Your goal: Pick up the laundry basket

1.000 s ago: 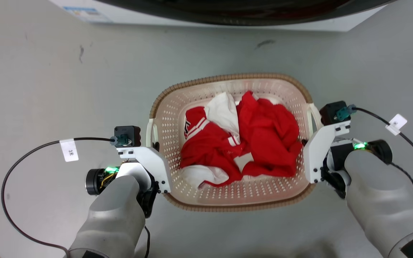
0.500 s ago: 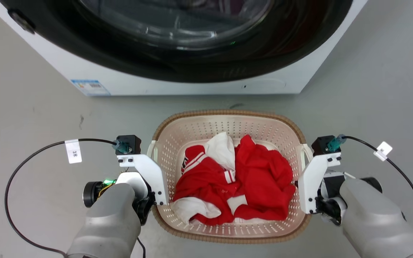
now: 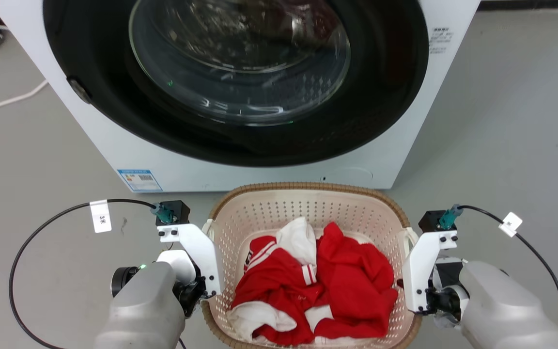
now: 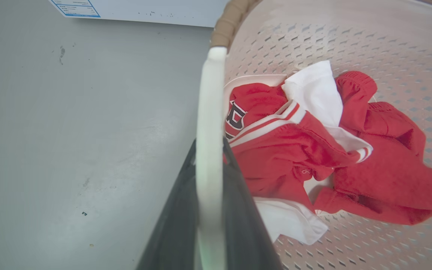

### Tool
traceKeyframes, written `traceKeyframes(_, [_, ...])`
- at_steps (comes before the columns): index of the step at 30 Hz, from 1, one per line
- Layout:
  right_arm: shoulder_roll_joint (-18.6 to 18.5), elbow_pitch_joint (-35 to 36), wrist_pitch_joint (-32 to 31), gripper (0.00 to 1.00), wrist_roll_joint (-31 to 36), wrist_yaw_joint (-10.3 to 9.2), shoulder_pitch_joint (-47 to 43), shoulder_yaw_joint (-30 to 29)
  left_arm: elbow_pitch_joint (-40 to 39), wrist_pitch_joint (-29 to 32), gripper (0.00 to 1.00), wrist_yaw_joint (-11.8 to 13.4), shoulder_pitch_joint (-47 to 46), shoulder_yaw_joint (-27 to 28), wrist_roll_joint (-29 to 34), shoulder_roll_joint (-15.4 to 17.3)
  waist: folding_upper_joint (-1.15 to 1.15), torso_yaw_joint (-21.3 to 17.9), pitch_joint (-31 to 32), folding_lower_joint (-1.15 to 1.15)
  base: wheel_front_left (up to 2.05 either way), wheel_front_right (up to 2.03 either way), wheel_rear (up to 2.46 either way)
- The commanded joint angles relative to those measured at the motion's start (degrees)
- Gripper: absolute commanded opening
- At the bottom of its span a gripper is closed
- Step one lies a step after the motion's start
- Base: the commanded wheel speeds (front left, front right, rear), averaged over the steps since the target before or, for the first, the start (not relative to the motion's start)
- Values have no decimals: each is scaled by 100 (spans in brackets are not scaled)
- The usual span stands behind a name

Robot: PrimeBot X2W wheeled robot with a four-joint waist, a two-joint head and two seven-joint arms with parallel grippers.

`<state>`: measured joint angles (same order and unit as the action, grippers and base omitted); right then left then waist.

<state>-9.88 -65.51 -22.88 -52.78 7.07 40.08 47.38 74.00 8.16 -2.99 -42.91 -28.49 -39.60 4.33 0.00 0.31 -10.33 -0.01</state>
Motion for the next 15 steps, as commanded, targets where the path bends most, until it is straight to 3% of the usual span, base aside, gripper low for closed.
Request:
traceKeyframes(1, [10, 2, -103, 0, -65, 76, -126, 62, -29, 19, 0, 11, 3, 41, -61, 77, 0, 29, 232, 1, 0, 0, 0])
traceKeyframes(15, [115, -137, -503, 0, -404, 76, -416, 359, -29, 507, 0, -54, 371, -22, -164, 162, 0, 39, 1009, 1, 0, 0, 0])
